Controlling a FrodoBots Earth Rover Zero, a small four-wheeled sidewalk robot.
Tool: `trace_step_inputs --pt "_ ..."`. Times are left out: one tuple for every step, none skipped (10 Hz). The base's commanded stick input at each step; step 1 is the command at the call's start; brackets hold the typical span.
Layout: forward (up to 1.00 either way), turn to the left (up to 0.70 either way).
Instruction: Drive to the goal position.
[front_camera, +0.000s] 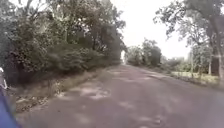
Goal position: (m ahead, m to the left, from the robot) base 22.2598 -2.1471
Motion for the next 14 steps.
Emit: trace_step_inputs --pt "0.70 -0.01" --pt "0.70 -0.01" --pt "0.70 -0.01" --pt "0.70 -0.01" --pt "0.70 -0.01" --pt "0.70 -0.01" --pt "0.70 -0.01" --pt "0.70 -0.01" --pt "0.70 -0.01" --pt "0.70 -0.01" --pt "0.70 -0.01" --pt "0.70 -0.01" --pt "0.70 -0.01" --pt "0.70 -0.01"
